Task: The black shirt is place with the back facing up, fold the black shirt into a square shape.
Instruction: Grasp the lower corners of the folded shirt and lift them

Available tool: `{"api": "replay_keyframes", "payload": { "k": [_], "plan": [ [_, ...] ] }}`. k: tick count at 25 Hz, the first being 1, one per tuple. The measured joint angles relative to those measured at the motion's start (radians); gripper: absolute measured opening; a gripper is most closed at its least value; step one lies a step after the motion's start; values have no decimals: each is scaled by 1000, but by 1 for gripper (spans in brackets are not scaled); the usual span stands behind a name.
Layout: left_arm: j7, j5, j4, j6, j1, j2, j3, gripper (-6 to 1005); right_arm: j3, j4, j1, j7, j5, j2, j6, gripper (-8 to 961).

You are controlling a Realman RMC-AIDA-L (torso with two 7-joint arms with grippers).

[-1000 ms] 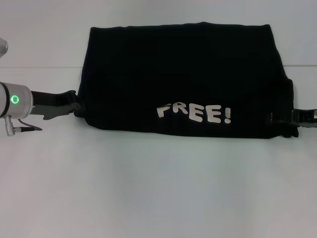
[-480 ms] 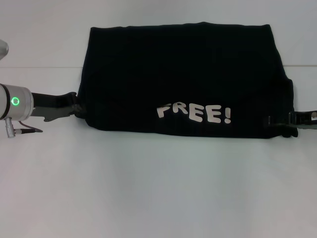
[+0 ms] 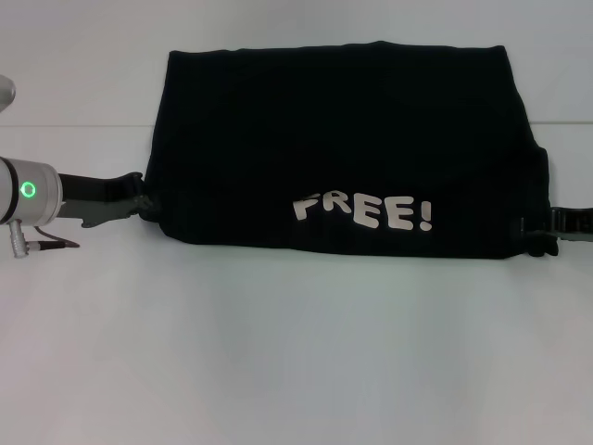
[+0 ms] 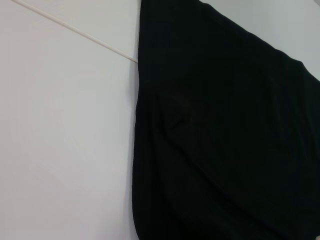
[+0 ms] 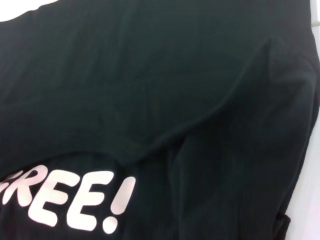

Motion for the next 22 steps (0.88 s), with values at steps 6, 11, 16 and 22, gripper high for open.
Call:
{"api": "replay_keyframes", "payload": {
  "k": [6, 11, 16, 22],
  "plan": [
    [0, 0, 0, -1, 0, -1, 0, 27, 0, 0, 0, -8, 1, 0, -1, 471],
    [0, 0, 0, 3, 0, -1, 0, 27, 0, 1, 1, -6, 1, -5, -8, 253],
    [5, 6, 3, 26, 1, 1, 0, 27, 0, 1, 5, -1, 1, -24, -37, 70],
    [31, 8, 65, 139, 1, 8, 9, 27, 0, 1, 12, 2, 2, -47, -73, 61]
  ]
}}
